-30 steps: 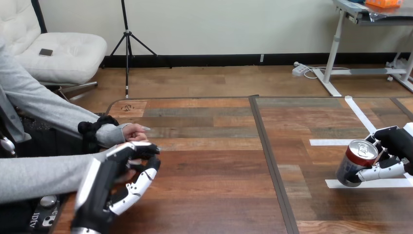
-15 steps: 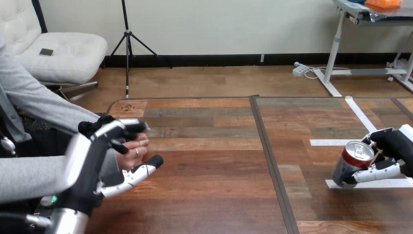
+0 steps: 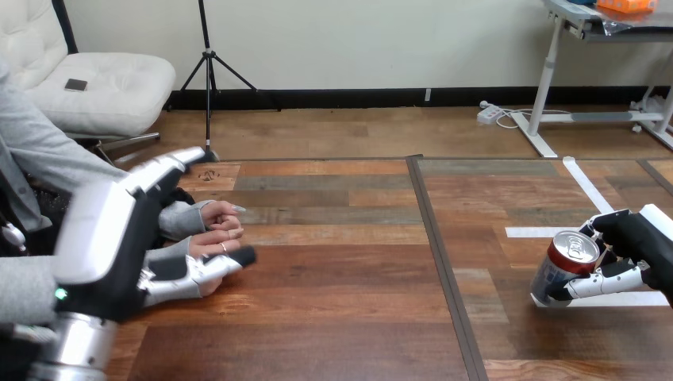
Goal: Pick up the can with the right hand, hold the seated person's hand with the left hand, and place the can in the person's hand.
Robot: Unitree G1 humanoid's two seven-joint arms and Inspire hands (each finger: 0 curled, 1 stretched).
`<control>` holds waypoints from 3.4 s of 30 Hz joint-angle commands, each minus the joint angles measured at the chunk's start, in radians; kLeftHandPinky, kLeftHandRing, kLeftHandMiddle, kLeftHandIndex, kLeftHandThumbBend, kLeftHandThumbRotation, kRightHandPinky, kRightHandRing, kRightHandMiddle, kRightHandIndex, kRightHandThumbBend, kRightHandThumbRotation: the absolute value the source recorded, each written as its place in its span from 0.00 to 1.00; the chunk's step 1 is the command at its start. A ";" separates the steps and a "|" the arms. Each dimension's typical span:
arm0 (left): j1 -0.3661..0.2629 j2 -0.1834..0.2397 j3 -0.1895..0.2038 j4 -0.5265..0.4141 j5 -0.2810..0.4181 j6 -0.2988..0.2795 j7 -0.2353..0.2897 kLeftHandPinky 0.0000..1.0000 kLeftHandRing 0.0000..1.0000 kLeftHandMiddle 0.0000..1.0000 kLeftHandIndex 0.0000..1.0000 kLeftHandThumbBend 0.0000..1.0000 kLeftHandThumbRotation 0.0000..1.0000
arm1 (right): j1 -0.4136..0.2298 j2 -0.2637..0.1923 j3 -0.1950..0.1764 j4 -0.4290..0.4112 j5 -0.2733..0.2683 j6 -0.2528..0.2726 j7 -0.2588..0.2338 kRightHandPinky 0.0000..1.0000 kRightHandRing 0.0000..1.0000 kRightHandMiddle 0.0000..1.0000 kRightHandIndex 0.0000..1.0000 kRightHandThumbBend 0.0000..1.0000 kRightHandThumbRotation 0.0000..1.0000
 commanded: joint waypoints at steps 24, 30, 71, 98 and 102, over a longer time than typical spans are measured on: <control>-0.180 0.238 -0.087 0.161 0.085 0.116 0.110 0.67 0.77 0.81 0.79 1.00 0.45 | -0.075 0.015 -0.026 -0.003 0.025 -0.036 -0.018 0.23 0.28 0.34 0.42 0.84 0.00; -0.216 0.268 -0.128 0.234 0.077 0.114 0.090 0.68 0.77 0.81 0.79 1.00 0.41 | -0.070 0.017 -0.027 -0.010 0.028 -0.037 -0.019 0.25 0.29 0.35 0.42 0.84 0.00; -0.393 0.357 -0.367 0.539 0.023 0.066 -0.126 0.76 0.79 0.81 0.79 1.00 0.40 | -0.047 0.011 -0.038 -0.028 0.056 -0.041 -0.016 0.17 0.22 0.29 0.42 0.84 0.00; -0.445 0.393 -0.477 0.612 0.108 0.155 -0.146 0.76 0.79 0.80 0.79 1.00 0.37 | -0.039 0.013 -0.045 -0.016 0.085 -0.065 -0.005 0.18 0.23 0.31 0.42 0.84 0.00; -0.452 0.396 -0.495 0.623 0.124 0.168 -0.140 0.76 0.79 0.80 0.79 1.00 0.37 | -0.041 0.013 -0.046 -0.011 0.088 -0.069 -0.002 0.17 0.22 0.30 0.42 0.85 0.00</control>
